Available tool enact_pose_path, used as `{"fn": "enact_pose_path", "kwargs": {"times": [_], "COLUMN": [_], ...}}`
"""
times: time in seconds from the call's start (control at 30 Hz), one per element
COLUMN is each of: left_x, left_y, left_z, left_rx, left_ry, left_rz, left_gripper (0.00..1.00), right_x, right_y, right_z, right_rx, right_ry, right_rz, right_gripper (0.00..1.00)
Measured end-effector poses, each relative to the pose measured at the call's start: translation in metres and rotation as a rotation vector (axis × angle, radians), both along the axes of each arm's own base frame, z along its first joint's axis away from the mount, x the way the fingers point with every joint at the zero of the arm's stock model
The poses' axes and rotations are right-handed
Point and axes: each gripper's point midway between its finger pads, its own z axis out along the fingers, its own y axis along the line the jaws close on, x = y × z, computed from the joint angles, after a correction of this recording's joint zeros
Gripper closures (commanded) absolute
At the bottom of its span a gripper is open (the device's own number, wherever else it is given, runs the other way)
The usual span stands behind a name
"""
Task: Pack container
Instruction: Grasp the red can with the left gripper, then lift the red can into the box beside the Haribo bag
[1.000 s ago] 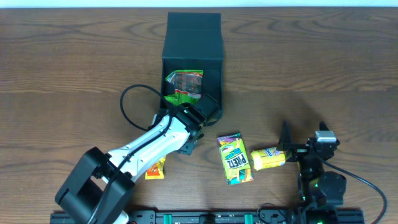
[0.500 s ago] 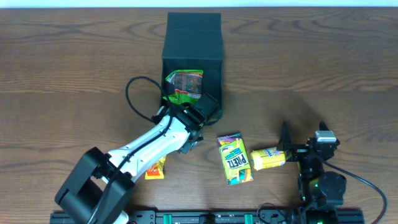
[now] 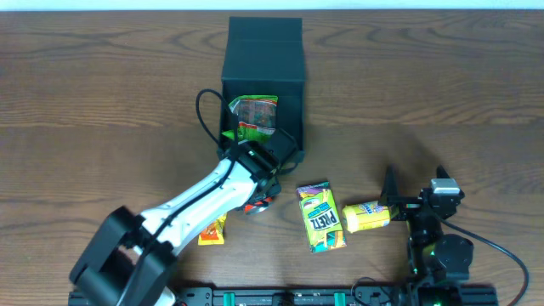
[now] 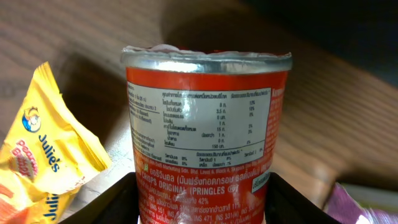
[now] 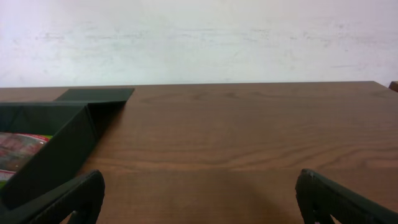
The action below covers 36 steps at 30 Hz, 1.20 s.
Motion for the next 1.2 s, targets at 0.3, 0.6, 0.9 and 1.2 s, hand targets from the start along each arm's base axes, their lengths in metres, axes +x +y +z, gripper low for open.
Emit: {"fn": "enact_pose_path", "kwargs": {"times": [0.3, 0.6, 0.9, 1.2], "left_x": [0.014, 0.059, 0.106, 0.127], "left_y": [-0.012, -0.025, -0.032, -0.051], "left_z": [0.069, 0.119, 0.147, 0.106], "left_rx": [-0.1, -0.047, -0.059, -0.041], "left_ry": [-0.189, -0.425, -0.598, -0.564], "left_rz": [-0.238, -0.385, -0.374, -0.406], "left_gripper": [0.43, 0.44, 0.48, 0.47], "right_x": [0.0, 0.0, 0.0, 0.0], "right_y": [0.0, 0.0, 0.0, 0.0], "right_z": [0.0, 0.0, 0.0, 0.0], "right_rx": [0.0, 0.0, 0.0, 0.0], "right_ry": [0.0, 0.0, 0.0, 0.0], "right_rz": [0.0, 0.0, 0.0, 0.0], "right_gripper": [0.01, 0.01, 0.01, 0.01]}}
